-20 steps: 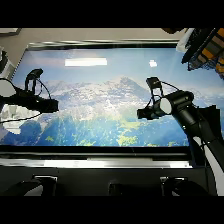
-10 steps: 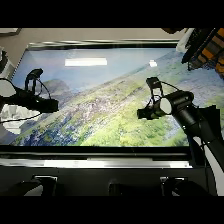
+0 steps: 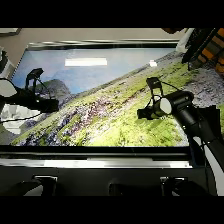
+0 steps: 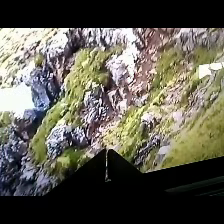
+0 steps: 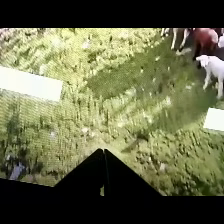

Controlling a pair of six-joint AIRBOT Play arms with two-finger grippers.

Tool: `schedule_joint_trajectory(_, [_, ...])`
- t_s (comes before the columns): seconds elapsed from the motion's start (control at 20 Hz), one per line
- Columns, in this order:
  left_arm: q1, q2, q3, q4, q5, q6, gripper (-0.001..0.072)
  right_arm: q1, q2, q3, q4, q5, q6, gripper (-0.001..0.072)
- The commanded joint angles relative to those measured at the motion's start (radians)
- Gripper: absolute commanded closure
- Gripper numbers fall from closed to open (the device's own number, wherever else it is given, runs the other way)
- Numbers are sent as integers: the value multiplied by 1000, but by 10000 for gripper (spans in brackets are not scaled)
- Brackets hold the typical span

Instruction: Fold the clothes and pants, and hang the long-sleeved shirts on hangers.

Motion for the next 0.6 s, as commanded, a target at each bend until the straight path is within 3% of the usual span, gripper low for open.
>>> schedule_joint_trajectory(0.0, [-2, -12, -7, 16, 2, -6, 123, 1, 1, 0, 2, 0, 0, 680])
schedule_joint_trajectory(0.05, [-2, -21, -11, 52, -5, -58, -13, 1, 1, 0, 2, 0, 0, 680])
schedule_joint_trajectory(0.25, [80, -53, -11, 393, 135, -306, -13, 1, 1, 0, 2, 0, 0, 679])
schedule_joint_trajectory(0.35, [203, -68, -11, 379, 238, -356, -13, 1, 1, 0, 2, 0, 0, 680])
schedule_joint_trajectory(0.55, [398, -172, -11, 328, 359, -358, -13, 1, 1, 0, 2, 0, 0, 680])
